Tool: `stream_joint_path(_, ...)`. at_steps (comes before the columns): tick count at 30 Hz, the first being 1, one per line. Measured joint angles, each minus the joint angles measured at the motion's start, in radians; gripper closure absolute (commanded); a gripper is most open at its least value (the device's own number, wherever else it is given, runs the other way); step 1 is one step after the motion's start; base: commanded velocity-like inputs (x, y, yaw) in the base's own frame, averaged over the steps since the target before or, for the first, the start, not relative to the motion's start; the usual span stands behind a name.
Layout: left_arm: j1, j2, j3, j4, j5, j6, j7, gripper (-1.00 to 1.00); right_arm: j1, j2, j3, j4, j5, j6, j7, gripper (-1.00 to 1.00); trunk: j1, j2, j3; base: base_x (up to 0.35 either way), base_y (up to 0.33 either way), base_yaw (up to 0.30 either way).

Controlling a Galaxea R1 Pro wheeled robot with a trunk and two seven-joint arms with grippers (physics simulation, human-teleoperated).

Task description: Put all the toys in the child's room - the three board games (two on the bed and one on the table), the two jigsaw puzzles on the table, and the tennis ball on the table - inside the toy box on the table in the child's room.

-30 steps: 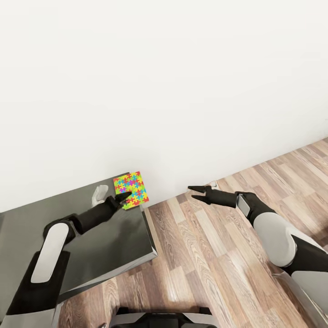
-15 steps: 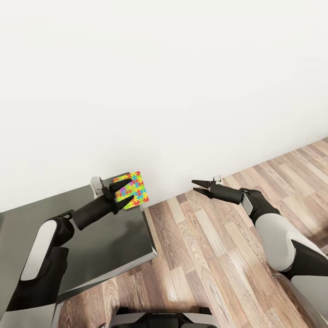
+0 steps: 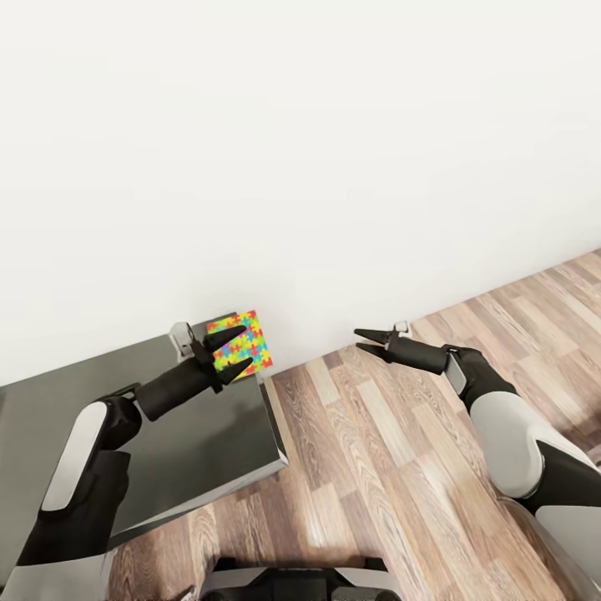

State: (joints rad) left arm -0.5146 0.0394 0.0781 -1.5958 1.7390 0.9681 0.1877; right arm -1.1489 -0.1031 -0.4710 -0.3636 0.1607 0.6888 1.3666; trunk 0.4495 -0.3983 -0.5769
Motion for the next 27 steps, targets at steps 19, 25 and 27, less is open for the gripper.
stream_joint_path(19, -0.003, -0.003, -0.012, 0.001, 0.006, 0.004, 0.009, -1.0, -0.003, -0.051, -0.002, 0.0, -0.001, 0.049, -0.001, -1.0, 0.0, 0.0, -0.03, 0.0, 0.0, 0.0)
stream_joint_path(25, -0.016, -0.009, -0.043, -0.002, 0.0, 0.0, 0.057, -1.0, -0.004, -0.055, -0.003, 0.004, 0.0, 0.055, -0.026, -1.0, 0.0, 0.0, -0.04, 0.0, 0.0, 0.0)
stream_joint_path(27, -0.021, -0.011, -0.053, -0.003, -0.002, -0.001, 0.071, -1.0, -0.004, -0.054, -0.004, 0.007, 0.0, 0.057, -0.04, -1.0, 0.0, 0.0, -0.043, 0.0, 0.0, 0.0)
